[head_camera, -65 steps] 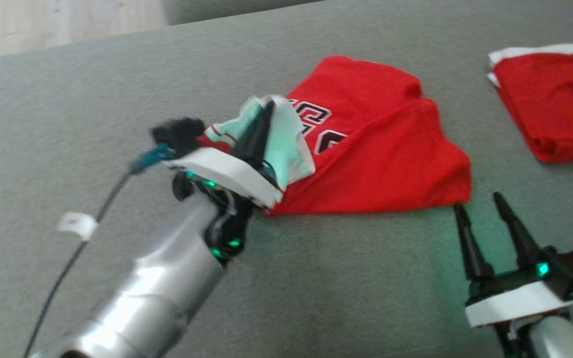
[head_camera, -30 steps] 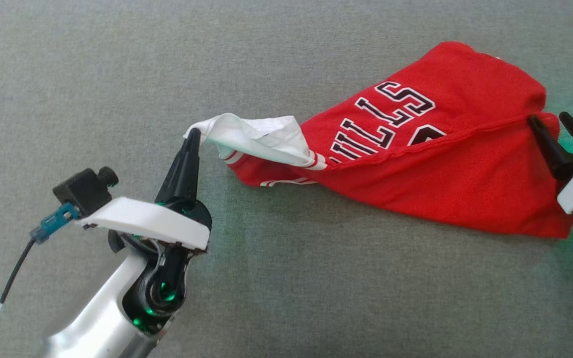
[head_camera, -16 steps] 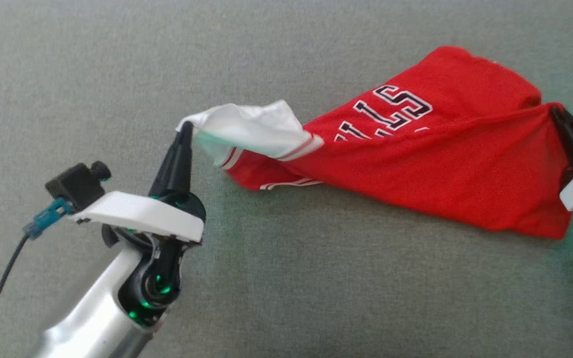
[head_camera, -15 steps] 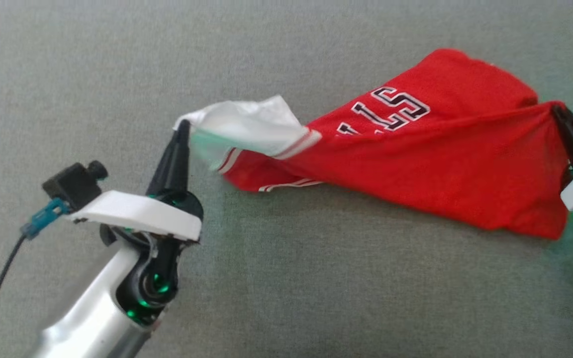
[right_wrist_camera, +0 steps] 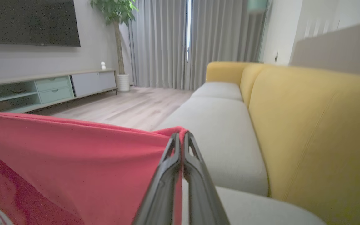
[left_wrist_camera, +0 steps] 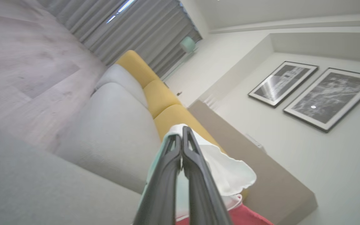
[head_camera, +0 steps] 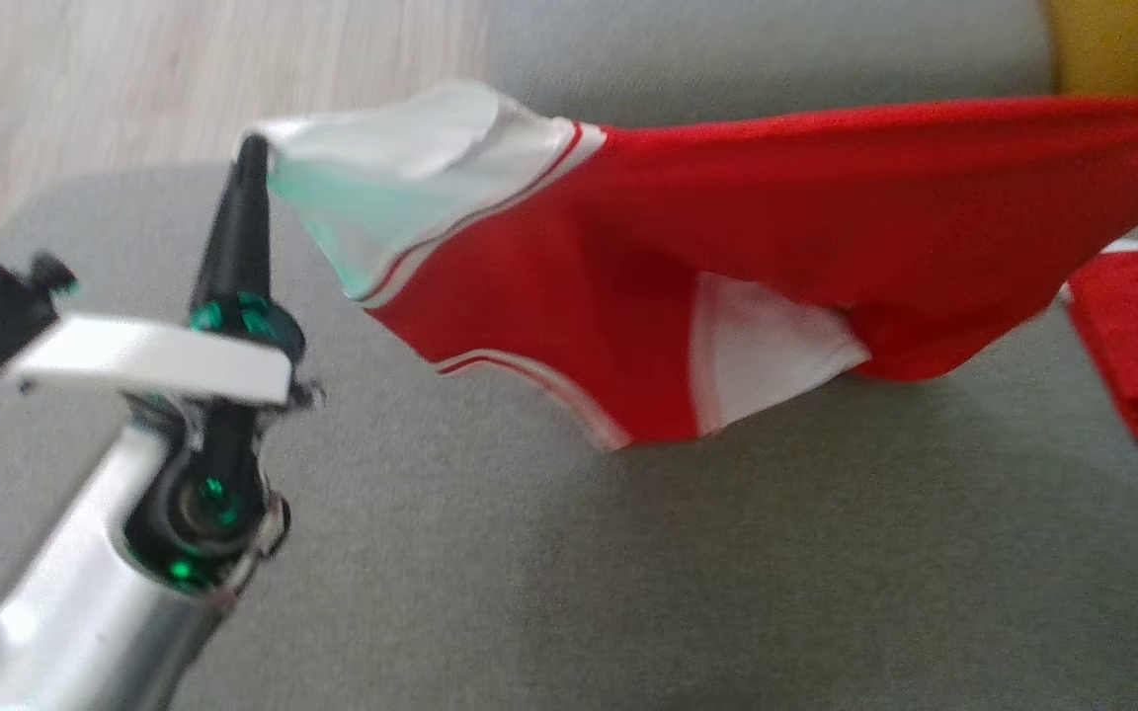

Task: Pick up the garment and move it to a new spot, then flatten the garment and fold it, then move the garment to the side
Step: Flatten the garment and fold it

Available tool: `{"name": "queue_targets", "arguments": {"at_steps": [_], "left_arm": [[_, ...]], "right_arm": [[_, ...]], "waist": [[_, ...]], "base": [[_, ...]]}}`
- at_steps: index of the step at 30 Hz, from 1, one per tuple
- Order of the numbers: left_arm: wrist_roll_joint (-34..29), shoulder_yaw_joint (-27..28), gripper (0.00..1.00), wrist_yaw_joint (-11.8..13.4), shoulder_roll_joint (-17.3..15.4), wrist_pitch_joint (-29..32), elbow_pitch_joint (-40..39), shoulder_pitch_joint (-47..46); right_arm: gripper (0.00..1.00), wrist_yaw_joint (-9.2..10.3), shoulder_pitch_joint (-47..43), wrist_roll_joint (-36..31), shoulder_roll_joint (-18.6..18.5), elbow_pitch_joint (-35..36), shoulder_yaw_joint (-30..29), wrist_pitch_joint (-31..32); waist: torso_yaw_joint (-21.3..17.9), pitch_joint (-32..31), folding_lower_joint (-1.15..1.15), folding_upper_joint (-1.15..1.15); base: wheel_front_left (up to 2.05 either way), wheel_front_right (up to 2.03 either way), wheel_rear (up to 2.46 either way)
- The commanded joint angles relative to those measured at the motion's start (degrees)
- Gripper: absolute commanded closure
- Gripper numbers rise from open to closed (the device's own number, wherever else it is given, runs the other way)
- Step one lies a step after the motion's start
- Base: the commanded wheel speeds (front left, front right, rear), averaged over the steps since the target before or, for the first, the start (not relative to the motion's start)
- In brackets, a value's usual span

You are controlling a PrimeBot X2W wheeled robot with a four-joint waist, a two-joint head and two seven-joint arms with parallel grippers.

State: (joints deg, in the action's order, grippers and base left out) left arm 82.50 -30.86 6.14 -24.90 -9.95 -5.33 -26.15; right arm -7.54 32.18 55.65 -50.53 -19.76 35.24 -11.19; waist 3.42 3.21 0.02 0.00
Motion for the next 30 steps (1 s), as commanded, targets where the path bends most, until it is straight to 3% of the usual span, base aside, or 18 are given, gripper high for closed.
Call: {"name": "queue_targets", "arguments": {"at_steps": [1,7,9,12,16,22,30], "left_arm": [[0.67,4.07,1.00,0.44,-2.52,0.54,-2.73,-5.10],[-0.03,5.96,1.00,3.76,-4.25,3.05,-5.94,-12.24],[-1.15,5.95,1.00,7.66,-4.90,4.99,-5.39,-16.60],[-1.83,6.08,1.00,11.24,-4.73,6.60,-3.01,-21.32],[-1.63,5.54,1.00,12.30,-3.69,8.89,2.48,-26.40],[-4.09,2.82,1.00,9.39,-0.63,9.60,15.73,-34.43],[-7.78,3.73,1.00,1.38,4.98,3.35,33.89,-50.91]], "right_arm": [[1.00,0.05,1.02,-0.71,-3.83,2.13,-1.69,-0.63],[1.00,0.05,4.04,-3.56,-6.79,7.83,-7.08,0.62],[1.00,0.05,5.78,-4.97,-6.56,9.66,-9.55,2.23],[1.00,0.05,7.45,-6.93,-5.39,10.14,-11.17,4.09],[1.00,0.05,9.97,-9.25,-1.34,9.70,-10.64,6.16],[1.00,0.05,16.78,-11.06,5.09,3.38,-9.26,7.24],[1.00,0.05,32.42,-15.11,10.21,-8.55,-7.18,2.59]], "waist": [[-2.25,-4.03,-0.02,0.00],[-4.43,-6.44,-0.02,0.00],[-5.10,-6.87,-0.02,0.00],[-5.46,-6.89,-0.02,0.00],[-5.77,-5.51,-0.02,0.00],[-4.30,0.95,-0.02,0.00],[-2.51,11.55,-0.02,0.00]], "base": [[0.00,0.00,0.00],[0.00,0.00,0.00],[0.00,0.00,0.00],[0.00,0.00,0.00],[0.00,0.00,0.00],[0.00,0.00,0.00],[0.00,0.00,0.00]]}}
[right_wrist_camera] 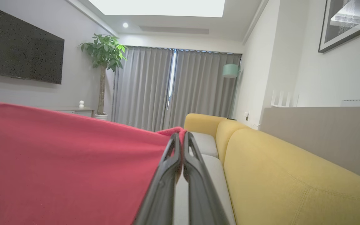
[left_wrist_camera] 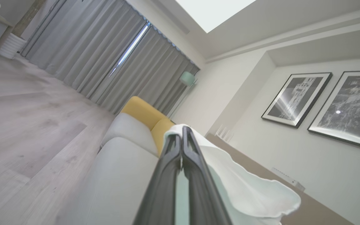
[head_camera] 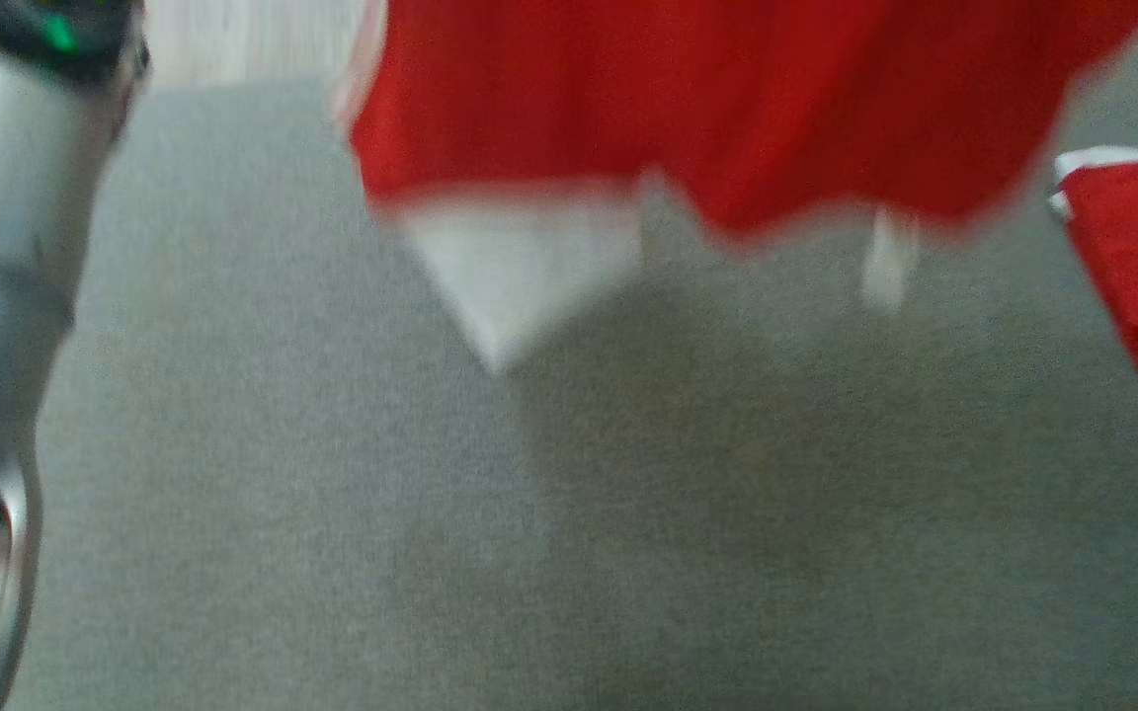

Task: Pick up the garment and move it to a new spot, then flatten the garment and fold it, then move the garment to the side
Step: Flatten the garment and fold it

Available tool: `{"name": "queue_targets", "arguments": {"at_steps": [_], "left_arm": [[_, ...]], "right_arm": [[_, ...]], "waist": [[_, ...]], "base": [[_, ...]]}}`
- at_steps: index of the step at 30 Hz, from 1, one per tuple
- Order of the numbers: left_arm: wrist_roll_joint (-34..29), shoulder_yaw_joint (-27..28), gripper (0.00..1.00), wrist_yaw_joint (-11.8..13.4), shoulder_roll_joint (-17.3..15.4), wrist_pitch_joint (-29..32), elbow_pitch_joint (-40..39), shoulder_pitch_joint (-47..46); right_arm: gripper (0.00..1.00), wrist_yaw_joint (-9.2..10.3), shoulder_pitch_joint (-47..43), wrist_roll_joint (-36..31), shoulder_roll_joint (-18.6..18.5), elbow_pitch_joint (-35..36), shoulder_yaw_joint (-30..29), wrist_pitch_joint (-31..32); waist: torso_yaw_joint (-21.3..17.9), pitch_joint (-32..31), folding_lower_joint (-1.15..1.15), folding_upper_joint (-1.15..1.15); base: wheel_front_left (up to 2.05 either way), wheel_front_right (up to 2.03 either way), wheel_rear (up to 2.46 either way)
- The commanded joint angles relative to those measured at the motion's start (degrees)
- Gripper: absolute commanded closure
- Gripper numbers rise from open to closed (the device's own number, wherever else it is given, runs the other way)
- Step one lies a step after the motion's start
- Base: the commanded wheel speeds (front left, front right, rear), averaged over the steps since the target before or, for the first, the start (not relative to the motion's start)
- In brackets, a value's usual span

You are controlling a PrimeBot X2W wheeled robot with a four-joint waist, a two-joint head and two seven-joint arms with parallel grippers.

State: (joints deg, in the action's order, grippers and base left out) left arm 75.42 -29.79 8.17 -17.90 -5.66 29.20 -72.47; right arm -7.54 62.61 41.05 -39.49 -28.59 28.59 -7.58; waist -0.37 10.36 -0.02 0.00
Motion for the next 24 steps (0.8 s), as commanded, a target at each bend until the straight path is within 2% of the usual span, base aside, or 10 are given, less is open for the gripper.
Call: {"name": "queue_targets", "arguments": {"at_steps": [1,7,12,18,24], "left_arm": [[-0.69,2.66,1.00,-0.65,-2.02,-0.94,-0.64,-4.59],[-0.66,3.36,1.00,-8.51,2.57,-4.74,6.32,-12.35],[-0.78,1.68,1.00,-12.35,4.06,-5.64,5.84,-8.07],[-0.42,-1.05,1.00,-14.49,3.52,-7.08,-1.56,7.11],[0.88,-1.38,1.00,-14.11,0.27,-8.43,-11.67,26.83]], "right_arm": [[1.00,0.05,1.99,-0.50,-0.83,0.28,-0.54,-1.03],[1.00,0.05,10.00,-4.72,-0.47,-6.33,2.13,-6.00],[1.00,0.05,9.86,-6.53,-0.70,-9.26,5.72,-7.16],[1.00,0.05,4.17,-5.11,-0.75,-10.97,8.11,-7.39],[1.00,0.05,-5.98,-3.43,-0.11,-8.32,6.98,-7.41]], "waist": [[1.29,4.40,0.02,0.00],[2.76,8.36,0.02,0.00],[4.09,11.39,0.02,0.00],[4.81,12.64,0.02,0.00],[3.72,9.16,0.02,0.00]], "base": [[0.00,0.00,0.00],[0.00,0.00,0.00],[0.00,0.00,0.00],[0.00,0.00,0.00],[0.00,0.00,0.00]]}}
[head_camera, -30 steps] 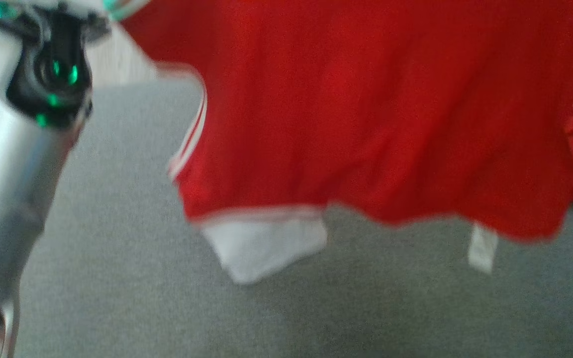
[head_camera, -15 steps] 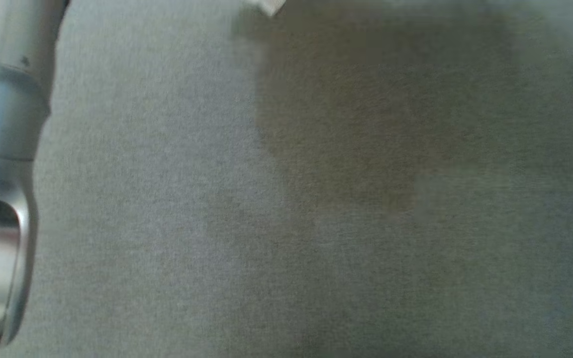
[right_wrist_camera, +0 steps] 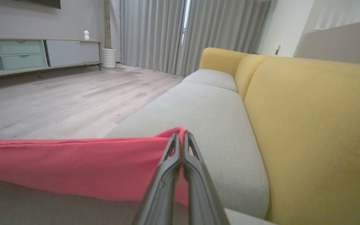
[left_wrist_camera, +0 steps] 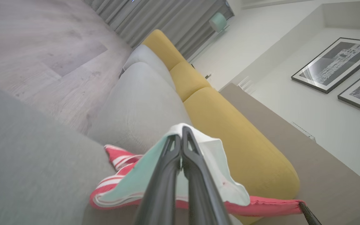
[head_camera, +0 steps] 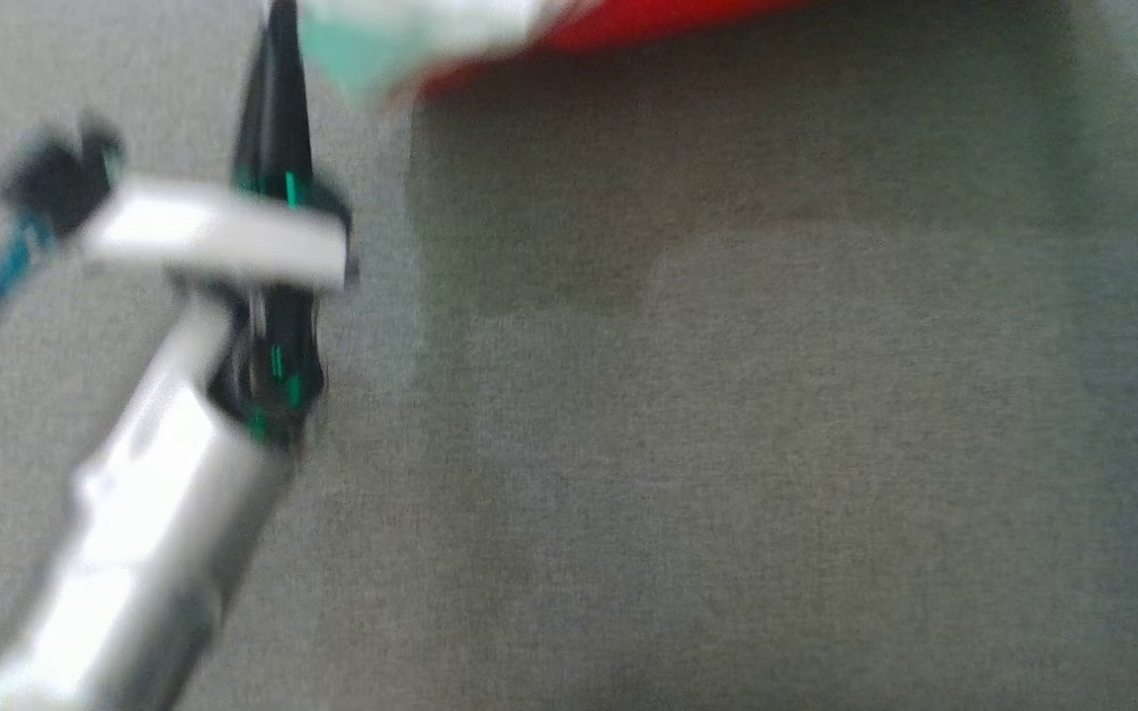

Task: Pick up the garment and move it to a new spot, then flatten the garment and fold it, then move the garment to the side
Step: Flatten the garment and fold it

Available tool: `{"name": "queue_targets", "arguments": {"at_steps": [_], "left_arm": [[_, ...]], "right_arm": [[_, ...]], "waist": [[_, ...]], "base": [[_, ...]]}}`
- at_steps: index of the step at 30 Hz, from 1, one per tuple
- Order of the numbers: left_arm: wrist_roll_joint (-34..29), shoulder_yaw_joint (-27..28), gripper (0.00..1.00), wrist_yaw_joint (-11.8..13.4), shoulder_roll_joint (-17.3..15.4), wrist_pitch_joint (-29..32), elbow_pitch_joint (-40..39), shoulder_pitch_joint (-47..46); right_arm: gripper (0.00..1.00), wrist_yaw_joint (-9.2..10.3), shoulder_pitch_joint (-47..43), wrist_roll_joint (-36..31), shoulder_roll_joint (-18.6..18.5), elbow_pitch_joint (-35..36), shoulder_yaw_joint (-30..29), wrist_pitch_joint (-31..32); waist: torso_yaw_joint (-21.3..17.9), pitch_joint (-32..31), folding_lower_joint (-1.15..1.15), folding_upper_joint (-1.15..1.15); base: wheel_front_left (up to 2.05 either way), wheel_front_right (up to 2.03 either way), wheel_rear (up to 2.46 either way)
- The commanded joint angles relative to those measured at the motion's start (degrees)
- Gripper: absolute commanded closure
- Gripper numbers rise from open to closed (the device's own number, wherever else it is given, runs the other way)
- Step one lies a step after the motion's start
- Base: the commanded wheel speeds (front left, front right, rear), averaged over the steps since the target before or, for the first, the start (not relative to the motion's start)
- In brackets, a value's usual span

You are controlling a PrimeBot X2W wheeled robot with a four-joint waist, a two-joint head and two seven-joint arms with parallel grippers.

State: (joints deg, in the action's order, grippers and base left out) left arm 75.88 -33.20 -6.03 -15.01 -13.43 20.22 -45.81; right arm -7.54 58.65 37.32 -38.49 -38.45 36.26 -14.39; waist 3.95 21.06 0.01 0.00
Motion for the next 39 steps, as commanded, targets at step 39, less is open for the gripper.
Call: {"name": "queue_targets", "arguments": {"at_steps": [39], "left_arm": [[6.32,2.20,1.00,15.23,-7.03,1.46,-29.35,43.58]], "right_arm": [[1.00,0.05,-56.40,-4.13,2.21,23.20,-21.93,2.14]], "waist": [[-2.37,-12.87,-0.01,0.00]], "base": [[0.00,0.00,0.00]]}}
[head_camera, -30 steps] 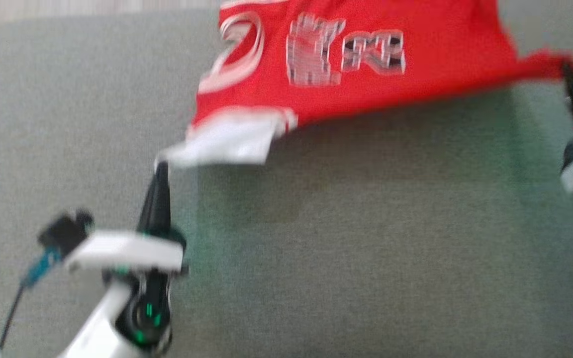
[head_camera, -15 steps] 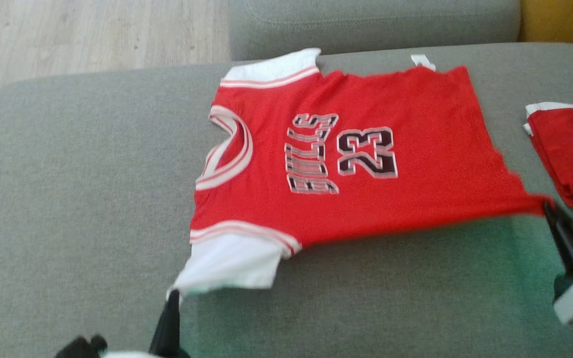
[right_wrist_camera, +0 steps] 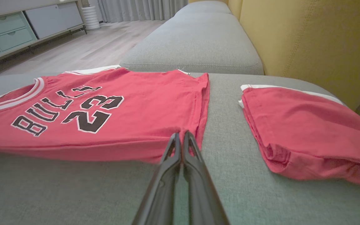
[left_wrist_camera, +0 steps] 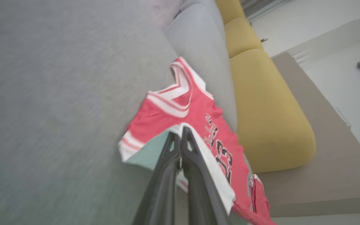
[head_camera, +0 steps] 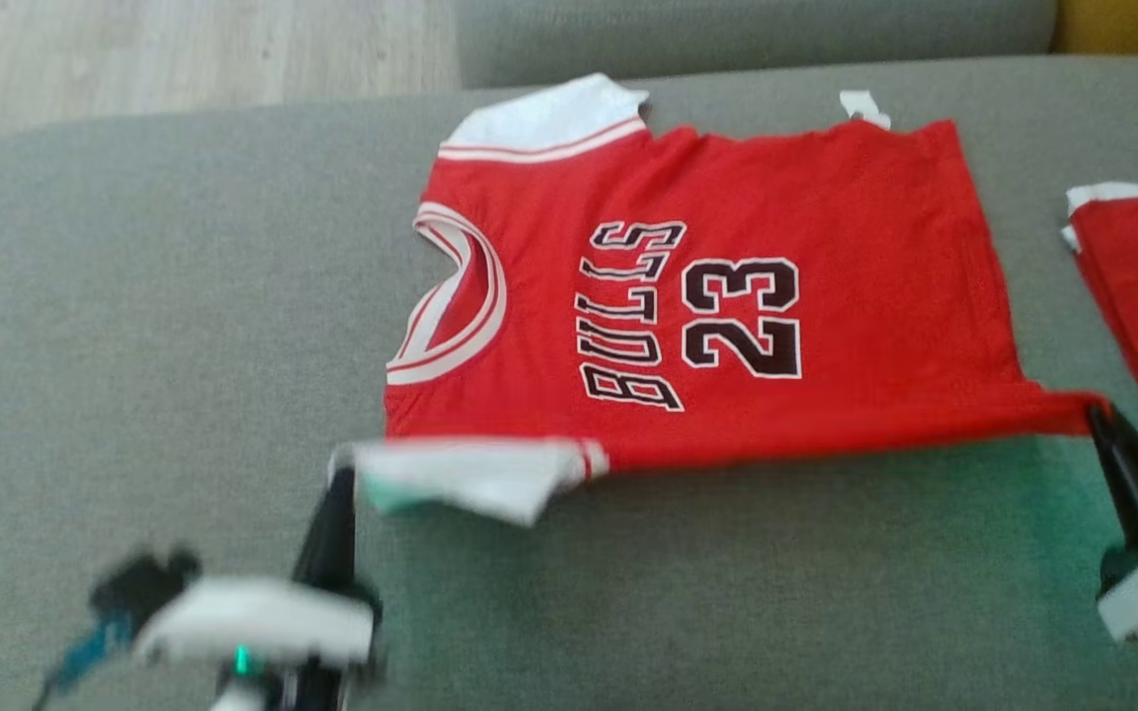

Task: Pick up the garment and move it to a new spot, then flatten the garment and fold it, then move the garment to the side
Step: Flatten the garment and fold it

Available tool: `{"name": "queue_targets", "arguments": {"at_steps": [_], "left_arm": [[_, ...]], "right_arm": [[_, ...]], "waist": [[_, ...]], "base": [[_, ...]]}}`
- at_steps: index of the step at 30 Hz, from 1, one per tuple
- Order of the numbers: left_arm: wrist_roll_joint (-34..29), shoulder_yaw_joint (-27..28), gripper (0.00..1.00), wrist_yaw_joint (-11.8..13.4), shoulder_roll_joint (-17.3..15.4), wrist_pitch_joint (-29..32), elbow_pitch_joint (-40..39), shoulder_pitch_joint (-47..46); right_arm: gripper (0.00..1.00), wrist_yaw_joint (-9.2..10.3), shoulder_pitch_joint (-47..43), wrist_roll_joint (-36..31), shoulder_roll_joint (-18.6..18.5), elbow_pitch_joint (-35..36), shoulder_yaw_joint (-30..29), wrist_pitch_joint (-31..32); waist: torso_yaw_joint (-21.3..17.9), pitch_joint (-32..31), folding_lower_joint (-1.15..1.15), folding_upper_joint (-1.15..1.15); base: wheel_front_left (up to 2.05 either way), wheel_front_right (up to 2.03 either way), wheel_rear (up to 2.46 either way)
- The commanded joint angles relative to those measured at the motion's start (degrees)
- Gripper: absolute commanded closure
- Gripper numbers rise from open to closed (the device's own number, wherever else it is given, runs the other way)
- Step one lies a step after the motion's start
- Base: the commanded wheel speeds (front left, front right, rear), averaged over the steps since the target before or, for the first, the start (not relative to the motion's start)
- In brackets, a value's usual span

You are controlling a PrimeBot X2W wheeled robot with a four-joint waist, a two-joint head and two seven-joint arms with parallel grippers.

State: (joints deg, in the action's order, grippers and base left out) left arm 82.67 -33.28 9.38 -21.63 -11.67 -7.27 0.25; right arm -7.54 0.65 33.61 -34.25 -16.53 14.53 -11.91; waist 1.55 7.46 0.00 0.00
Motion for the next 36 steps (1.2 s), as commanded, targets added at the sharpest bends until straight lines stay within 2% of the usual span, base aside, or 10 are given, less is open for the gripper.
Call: {"name": "queue_targets", "arguments": {"at_steps": [1,6,10,22,23,24,25,30,33,36], "left_arm": [[-0.68,2.57,1.00,-0.35,0.07,-0.04,-0.75,-4.76],[-2.02,2.97,1.00,-2.60,2.50,1.61,5.98,-16.27],[-3.21,3.02,1.00,-6.11,5.56,1.87,13.14,-25.80],[-6.88,3.41,1.00,-13.77,10.07,-0.90,27.22,-38.60],[-7.03,3.19,1.00,-14.11,10.33,-0.90,28.31,-39.08],[-7.55,2.81,0.67,-14.49,10.45,-0.97,29.25,-39.62],[-7.89,2.79,0.00,-14.70,10.69,-1.20,30.21,-40.02],[-10.11,4.21,0.00,-15.34,11.51,-2.70,31.87,-39.57],[-16.90,4.43,0.00,-15.19,10.78,-3.23,30.86,-36.23],[-25.45,7.73,0.00,-12.71,11.28,-3.29,28.45,-30.06]], "right_arm": [[1.00,0.05,2.64,-0.48,-1.84,1.16,-0.20,0.05],[1.00,0.05,9.15,0.13,-1.53,-0.60,0.98,1.48],[1.00,0.05,15.48,0.35,-1.30,-3.83,2.68,1.73],[1.00,0.05,26.18,1.35,-0.71,-11.94,7.54,-0.96],[0.86,0.05,26.74,1.46,-0.51,-12.63,7.85,-1.20],[0.39,0.05,27.25,1.58,-0.27,-13.39,8.02,-1.41],[0.00,0.05,27.69,1.62,0.01,-14.15,8.15,-1.62],[0.00,0.05,28.31,1.90,1.16,-16.04,8.35,-2.48],[0.00,0.05,27.30,2.27,1.87,-16.29,7.82,-2.88],[0.00,0.05,25.48,2.28,2.47,-15.76,6.84,-3.03]], "waist": [[-0.06,1.45,0.00,0.00],[-0.63,5.34,0.00,0.00],[-0.78,8.86,0.00,0.00],[-0.44,13.73,0.00,0.00],[-0.39,13.89,0.00,0.00],[-0.31,14.01,0.00,0.00],[-0.25,14.05,0.00,0.00],[-0.18,13.71,0.00,0.00],[-0.04,12.87,0.00,0.00],[-0.04,11.91,0.00,0.00]], "base": [[0.00,0.00,0.00],[0.00,0.00,0.00],[0.00,0.00,0.00],[0.00,0.00,0.00],[0.00,0.00,0.00],[0.00,0.00,0.00],[0.00,0.00,0.00],[0.00,0.00,0.00],[0.00,0.00,0.00],[0.00,0.00,0.00]]}}
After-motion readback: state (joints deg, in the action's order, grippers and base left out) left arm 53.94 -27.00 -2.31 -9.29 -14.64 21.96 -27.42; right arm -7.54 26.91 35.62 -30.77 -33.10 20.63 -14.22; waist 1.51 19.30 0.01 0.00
